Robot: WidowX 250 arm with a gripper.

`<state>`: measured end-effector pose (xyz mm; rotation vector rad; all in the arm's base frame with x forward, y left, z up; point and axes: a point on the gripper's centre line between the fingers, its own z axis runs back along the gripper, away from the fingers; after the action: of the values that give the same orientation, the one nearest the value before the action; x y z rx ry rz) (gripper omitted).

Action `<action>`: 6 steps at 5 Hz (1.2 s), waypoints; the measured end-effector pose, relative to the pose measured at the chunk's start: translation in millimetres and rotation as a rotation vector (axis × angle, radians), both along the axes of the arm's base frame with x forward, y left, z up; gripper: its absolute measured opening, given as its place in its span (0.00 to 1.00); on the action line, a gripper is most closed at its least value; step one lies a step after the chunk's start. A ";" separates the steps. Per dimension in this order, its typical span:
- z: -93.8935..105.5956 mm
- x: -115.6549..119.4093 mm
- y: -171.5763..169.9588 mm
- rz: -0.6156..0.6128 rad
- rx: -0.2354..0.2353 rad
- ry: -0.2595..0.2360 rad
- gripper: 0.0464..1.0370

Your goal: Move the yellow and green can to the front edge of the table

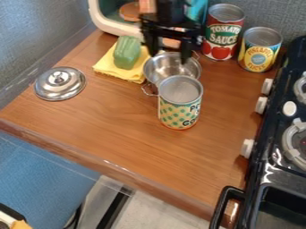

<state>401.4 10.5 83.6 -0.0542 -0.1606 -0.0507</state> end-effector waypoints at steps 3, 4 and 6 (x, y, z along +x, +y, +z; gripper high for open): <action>-11.8 3.2 -69.2 -0.164 0.109 -0.086 0.96; -24.4 -4.6 -63.3 -0.176 0.145 -0.069 0.96; -29.3 -44.9 -46.0 -0.238 0.150 -0.038 0.96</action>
<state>356.5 -35.6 54.3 0.0776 -0.1869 -0.3013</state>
